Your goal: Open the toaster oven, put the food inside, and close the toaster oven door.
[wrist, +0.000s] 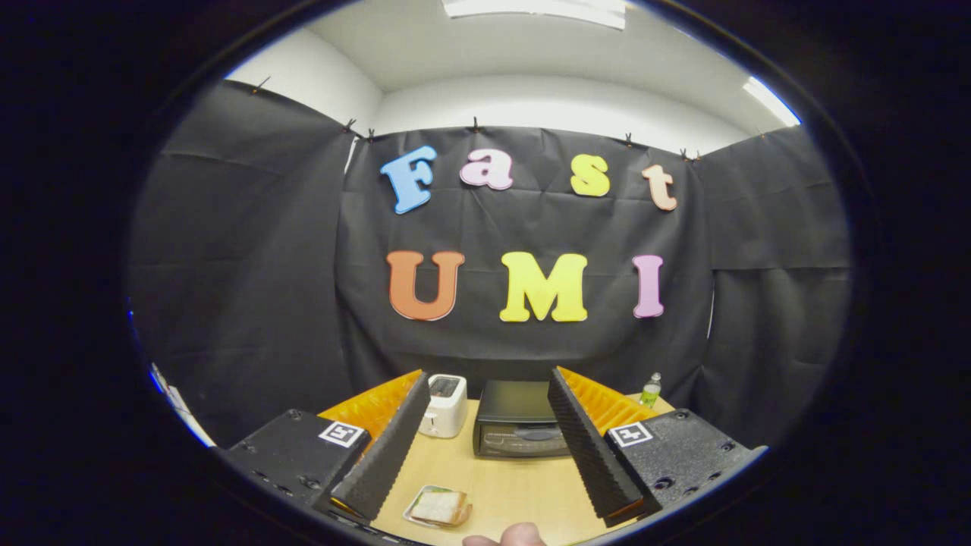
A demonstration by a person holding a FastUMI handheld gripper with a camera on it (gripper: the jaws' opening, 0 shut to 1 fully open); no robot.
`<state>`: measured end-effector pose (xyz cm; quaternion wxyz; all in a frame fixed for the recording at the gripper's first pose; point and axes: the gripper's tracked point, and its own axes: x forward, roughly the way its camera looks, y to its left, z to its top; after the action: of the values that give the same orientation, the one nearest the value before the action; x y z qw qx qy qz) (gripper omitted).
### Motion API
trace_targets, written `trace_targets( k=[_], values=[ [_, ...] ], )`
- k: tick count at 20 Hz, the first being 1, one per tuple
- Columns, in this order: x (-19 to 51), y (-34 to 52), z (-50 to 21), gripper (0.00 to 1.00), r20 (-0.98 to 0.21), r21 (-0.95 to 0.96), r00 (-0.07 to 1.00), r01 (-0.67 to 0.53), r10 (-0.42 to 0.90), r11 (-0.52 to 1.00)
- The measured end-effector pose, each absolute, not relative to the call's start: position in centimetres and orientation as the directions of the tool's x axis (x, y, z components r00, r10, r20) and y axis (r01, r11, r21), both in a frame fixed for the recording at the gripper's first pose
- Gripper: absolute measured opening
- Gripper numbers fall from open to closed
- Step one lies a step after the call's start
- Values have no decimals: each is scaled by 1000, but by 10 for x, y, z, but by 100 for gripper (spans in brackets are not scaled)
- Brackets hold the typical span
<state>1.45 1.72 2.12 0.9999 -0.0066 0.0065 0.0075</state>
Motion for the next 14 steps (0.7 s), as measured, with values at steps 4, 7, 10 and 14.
trace_targets(
  k=[4, 7, 10, 14],
  values=[
    [21, 1, 29, 100, -13, 18, 1000, 20, -19, 1000],
    [23, -10, 31, 100, -11, 13, 1000, 27, -27, 1000],
    [27, -23, 19, 100, -29, 31, 999, 33, -33, 999],
    [35, -41, 6, 100, -48, 70, 998, 52, -49, 996]
  ],
)
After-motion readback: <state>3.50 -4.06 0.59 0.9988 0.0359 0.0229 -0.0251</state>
